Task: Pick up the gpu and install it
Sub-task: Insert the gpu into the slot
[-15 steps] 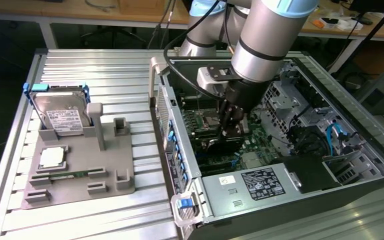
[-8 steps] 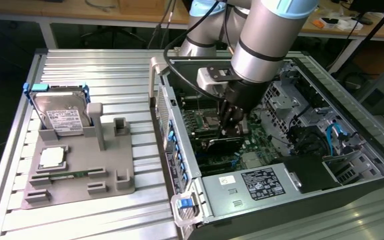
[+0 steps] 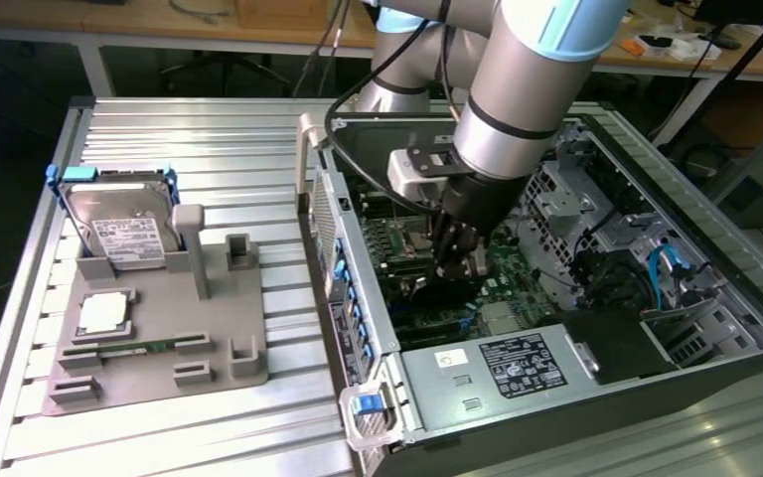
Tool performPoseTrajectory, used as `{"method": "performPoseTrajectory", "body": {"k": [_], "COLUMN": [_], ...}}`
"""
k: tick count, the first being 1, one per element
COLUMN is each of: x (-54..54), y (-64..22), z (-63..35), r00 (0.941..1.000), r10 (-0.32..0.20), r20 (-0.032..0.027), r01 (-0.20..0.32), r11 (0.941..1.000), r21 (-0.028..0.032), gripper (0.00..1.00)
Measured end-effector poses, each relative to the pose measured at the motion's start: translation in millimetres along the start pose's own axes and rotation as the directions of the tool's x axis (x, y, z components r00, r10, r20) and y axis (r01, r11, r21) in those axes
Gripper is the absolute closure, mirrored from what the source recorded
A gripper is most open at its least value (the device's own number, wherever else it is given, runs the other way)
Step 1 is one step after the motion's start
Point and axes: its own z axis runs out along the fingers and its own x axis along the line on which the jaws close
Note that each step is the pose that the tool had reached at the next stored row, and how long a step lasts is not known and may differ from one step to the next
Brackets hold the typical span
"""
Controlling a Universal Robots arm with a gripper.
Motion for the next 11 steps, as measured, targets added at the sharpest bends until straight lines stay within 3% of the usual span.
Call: {"method": "performPoseTrajectory", "body": {"k": [8,11], "x": [0.0,-0.1], "y": [0.0,0.0], "z": [3.4,0.4], "r00": [1.0000,1.0000], "r10": [0.000,0.000], "r20": [-0.0009,0.0010], "r01": [0.000,0.000], "r11": [1.0000,1.0000], "r21": [-0.0004,0.0006], "gripper": [0.89,0.89]}}
